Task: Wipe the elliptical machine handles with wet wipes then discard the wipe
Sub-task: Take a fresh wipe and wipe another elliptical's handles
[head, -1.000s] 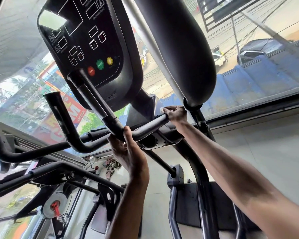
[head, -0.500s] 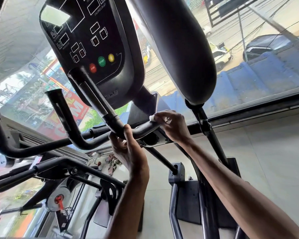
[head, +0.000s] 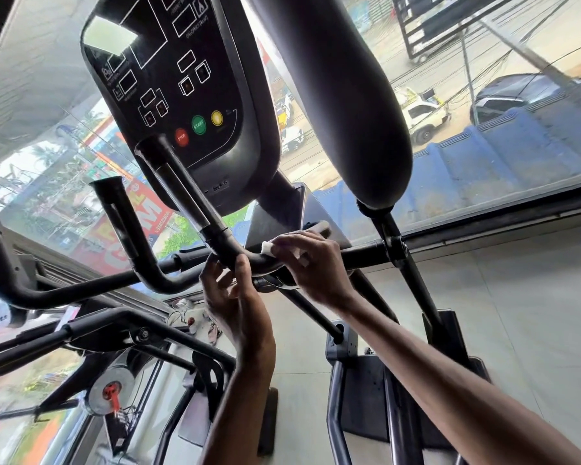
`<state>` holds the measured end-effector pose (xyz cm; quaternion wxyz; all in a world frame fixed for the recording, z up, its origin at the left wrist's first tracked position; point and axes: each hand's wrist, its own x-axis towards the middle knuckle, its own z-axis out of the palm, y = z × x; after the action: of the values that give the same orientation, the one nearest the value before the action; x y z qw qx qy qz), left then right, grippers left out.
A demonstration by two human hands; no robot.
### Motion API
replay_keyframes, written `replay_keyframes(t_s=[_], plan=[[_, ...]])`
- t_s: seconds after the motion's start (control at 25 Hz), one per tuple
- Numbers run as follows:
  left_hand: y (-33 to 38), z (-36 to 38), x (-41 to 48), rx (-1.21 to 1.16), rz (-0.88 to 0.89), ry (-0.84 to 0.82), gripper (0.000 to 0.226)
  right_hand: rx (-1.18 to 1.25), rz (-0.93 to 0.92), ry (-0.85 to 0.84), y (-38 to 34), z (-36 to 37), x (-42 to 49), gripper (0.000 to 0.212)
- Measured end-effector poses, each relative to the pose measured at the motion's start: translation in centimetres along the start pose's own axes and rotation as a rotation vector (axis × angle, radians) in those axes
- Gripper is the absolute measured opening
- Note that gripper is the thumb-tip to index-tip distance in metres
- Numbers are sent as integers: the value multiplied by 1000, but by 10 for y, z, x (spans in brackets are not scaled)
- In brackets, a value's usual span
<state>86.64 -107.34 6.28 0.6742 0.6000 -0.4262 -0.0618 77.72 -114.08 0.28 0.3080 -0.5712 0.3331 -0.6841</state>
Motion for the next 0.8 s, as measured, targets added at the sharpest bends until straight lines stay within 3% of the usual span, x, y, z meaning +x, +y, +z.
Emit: replay_keyframes(t_s=[0.16, 0.28, 0.48, 0.6, 0.8], plan=[[2, -2, -1, 50, -4, -11, 25, -235, 141, 63, 44, -29, 26, 8], [6, 0, -2, 37, -30, 4, 19, -172, 279, 46, 38, -25, 25, 10], [10, 2, -2, 29, -65, 33, 11, -28, 45, -50, -7, -6, 1, 7], [12, 1, -3, 45, -46, 38, 6, -140, 95, 19, 8, -19, 13, 9], [15, 3, -3, 8, -52, 55, 12, 94, 175, -194, -31, -6, 18, 5]])
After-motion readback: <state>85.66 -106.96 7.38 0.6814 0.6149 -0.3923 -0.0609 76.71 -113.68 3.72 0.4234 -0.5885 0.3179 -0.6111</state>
